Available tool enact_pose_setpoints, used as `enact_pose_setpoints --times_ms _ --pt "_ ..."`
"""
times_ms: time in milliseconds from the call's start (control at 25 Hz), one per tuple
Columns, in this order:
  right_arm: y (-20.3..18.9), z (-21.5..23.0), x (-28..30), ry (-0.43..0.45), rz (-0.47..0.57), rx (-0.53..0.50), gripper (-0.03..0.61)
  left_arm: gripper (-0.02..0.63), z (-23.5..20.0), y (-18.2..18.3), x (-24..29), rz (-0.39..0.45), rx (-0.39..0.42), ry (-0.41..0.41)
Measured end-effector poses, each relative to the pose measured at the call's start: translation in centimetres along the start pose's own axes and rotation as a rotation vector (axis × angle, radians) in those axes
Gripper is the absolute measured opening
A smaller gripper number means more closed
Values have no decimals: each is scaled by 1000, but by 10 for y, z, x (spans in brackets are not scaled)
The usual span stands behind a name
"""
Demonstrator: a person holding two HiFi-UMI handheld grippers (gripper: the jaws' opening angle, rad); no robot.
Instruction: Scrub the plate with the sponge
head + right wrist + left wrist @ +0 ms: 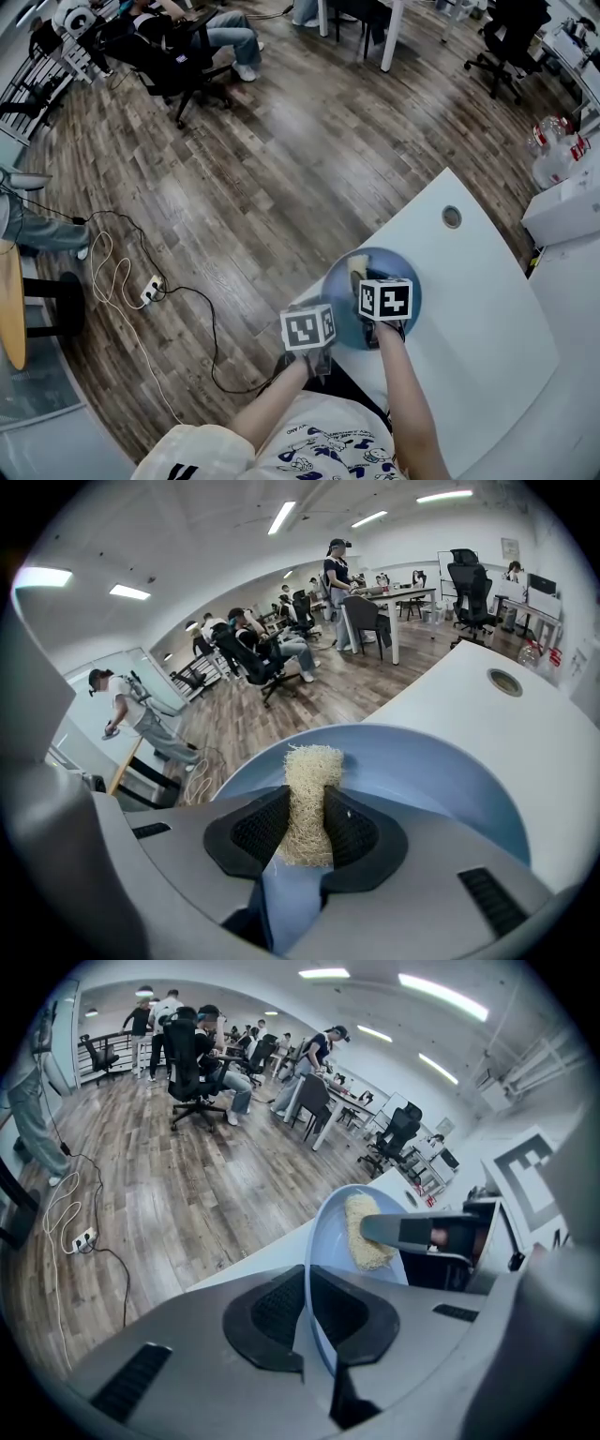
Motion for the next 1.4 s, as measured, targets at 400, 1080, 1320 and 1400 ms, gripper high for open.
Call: enact_pose_setpoints --times_ms 400,1080,1320,1400 --pt "8 20 -12 -78 29 13 115 23 2 1 0 1 -5 8" --pt "5 40 -26 -202 14 46 115 23 2 3 -1 10 -28 -3" --pt "4 44 -30 -236 1 62 116 23 0 4 -1 3 -26 0" --pt "4 45 -32 -248 -6 68 116 23 1 4 -1 5 -28 -2"
Point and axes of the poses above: the fingertips, and each gripper's own axes: x forward along the fingers, z to its right, y out of its top, the point moved 9 cm from there along -x, backward along the fingers, and after that the axes turned 3 degrees about x, right-handed, at the moved point
